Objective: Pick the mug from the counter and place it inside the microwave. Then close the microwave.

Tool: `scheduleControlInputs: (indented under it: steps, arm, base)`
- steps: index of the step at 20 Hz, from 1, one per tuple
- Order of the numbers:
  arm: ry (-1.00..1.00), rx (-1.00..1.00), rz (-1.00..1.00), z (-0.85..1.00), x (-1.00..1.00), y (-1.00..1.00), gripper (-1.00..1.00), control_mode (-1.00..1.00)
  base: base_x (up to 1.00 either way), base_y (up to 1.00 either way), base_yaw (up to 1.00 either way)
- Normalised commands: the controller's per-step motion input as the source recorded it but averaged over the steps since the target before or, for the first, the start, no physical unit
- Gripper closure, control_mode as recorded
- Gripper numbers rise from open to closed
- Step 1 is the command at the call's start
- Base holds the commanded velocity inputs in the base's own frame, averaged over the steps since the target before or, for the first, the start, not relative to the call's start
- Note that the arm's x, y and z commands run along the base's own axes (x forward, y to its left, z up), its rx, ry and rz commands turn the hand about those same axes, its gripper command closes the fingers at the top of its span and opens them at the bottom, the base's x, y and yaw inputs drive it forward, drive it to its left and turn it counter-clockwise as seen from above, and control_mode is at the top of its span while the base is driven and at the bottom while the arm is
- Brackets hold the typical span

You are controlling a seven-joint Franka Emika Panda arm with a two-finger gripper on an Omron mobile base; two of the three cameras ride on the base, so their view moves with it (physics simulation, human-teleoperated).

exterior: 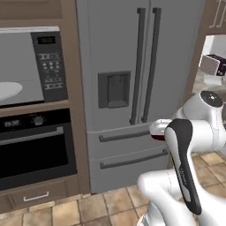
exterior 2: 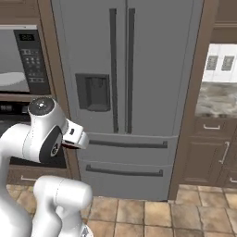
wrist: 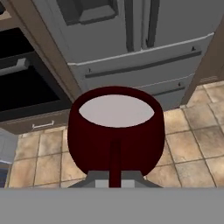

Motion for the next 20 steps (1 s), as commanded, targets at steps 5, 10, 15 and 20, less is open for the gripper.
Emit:
scheduleControlInputs:
  steps: [5, 10, 15, 20]
  arm:
    - [0.00, 0.00, 0.00, 0.00, 0.00, 0.00, 1.00, 1.00]
    - [0.00, 0.00, 0.00, 0.00, 0.00, 0.00, 1.00, 1.00]
    - [0.00, 0.00, 0.00, 0.00, 0.00, 0.00, 1.00, 1.00]
    - [0.00, 0.00, 0.00, 0.00, 0.00, 0.00, 1.00, 1.00]
  base:
    - [-0.10, 0.96, 0.12]
    - [-0.01, 0.76, 0.17]
    - [0.00, 0.58, 0.22]
    - [0.05, 0.46, 0.15]
